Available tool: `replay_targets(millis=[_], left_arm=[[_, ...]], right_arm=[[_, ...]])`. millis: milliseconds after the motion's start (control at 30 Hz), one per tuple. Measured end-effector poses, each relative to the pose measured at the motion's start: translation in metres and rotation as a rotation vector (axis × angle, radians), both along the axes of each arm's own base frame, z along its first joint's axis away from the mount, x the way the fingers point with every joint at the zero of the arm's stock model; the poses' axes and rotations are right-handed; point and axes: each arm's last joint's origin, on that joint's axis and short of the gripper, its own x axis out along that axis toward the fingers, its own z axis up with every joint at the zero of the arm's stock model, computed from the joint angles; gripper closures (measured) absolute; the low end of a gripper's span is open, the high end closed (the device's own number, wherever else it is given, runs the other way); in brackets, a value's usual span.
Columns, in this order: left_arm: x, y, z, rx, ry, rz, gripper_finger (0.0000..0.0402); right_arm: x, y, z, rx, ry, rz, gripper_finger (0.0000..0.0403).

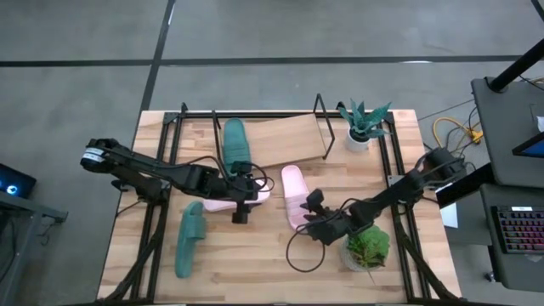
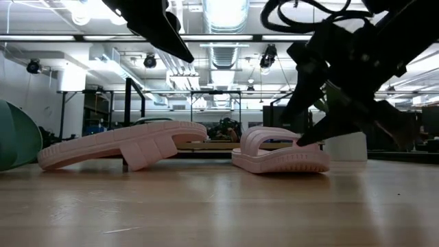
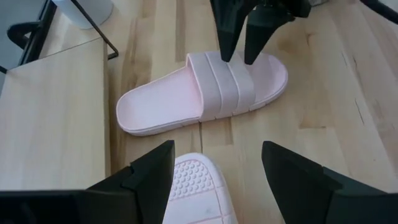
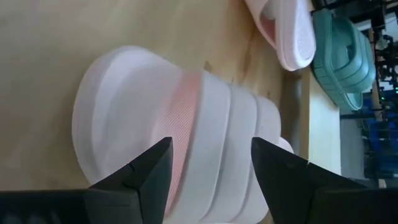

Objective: Pick and place slides into the shelf
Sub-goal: Put the right pink slide on the shelf

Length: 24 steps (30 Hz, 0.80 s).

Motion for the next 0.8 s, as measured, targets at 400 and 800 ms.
replay_targets(millis=[400,800], left_arm=[[-0.001,0.0,-0.003,0.002,0.007,0.014,0.0175],[-0.001,0.001,-0.003,-0.008,0.004,0.032,0.0175]], right_arm=[[0.002,-0.001,-0.011,-0.107,0.018,-0.012,0.0195],[0.006,-0.006,-0.028,-0.275,0.007,-0.104,0.0198]])
